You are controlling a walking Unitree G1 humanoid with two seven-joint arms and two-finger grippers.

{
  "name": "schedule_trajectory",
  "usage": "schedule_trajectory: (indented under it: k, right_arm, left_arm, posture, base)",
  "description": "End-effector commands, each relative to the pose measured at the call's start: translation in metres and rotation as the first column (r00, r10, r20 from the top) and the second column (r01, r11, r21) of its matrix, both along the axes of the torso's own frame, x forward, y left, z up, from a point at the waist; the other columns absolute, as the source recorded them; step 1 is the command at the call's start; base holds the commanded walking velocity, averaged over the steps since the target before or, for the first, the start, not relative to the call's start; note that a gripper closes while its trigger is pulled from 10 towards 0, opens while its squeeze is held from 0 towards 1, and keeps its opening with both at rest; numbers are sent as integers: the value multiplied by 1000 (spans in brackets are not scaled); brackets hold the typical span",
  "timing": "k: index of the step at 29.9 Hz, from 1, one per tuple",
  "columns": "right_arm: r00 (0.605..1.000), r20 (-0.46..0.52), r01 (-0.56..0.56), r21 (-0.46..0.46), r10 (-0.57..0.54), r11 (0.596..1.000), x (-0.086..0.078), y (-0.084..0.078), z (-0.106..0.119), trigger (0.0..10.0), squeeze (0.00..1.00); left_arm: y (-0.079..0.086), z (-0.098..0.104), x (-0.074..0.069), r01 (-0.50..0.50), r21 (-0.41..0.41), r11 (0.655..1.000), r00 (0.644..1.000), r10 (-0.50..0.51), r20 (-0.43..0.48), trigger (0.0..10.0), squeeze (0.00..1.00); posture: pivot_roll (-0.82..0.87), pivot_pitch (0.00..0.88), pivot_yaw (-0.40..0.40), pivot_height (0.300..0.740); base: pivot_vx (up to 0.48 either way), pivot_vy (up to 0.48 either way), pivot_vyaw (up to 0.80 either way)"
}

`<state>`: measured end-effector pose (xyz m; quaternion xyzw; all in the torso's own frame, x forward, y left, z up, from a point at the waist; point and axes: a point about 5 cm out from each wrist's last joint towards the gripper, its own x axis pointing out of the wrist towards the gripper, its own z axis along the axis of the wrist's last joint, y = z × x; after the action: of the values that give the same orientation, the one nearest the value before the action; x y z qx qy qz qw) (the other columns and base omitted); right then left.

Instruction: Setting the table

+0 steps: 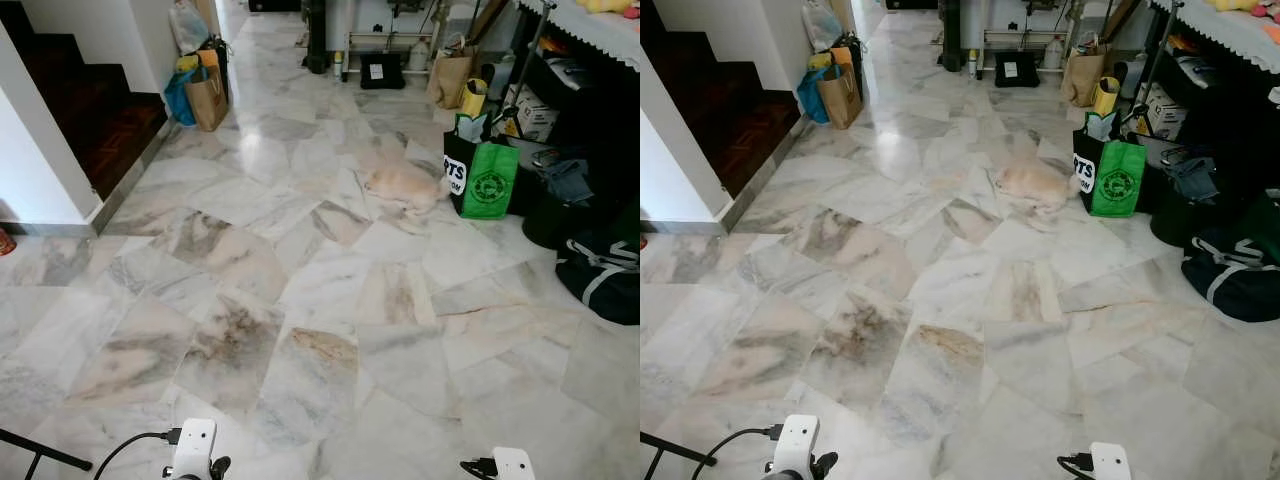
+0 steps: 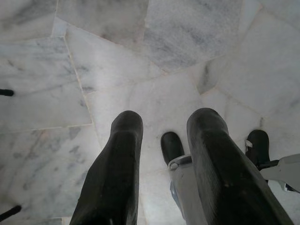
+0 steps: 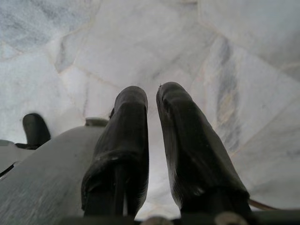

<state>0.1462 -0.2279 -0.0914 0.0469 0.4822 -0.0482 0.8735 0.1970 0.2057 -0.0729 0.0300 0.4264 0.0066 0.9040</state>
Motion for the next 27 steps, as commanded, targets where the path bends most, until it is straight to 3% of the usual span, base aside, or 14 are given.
schedule_trajectory:
  k: [1,13,27]
  right_arm:
    - [999,-23,46,17,-46,999,-8,2,-4,10000,0]
    - [998,-33,53,20,-52,998,-10,1,-4,10000,0]
    - [998,-56,21,-1,-21,1000,-13,-2,-5,10000,0]
  left_arm:
    - [5,-2,-5,-1,14,1000,1000,1,-17,10000,0]
    - [11,-1,-7,9,14,1000,1000,-9,-22,10000,0]
    - [3,-7,-15,59,31,998,997,-57,-61,10000,0]
  posture:
    - [-45,0,16,740]
    - [-65,0,38,740]
    - [-71,0,24,740]
  base:
    - [0,0,-800]
    - [0,0,-800]
    - [0,0,-800]
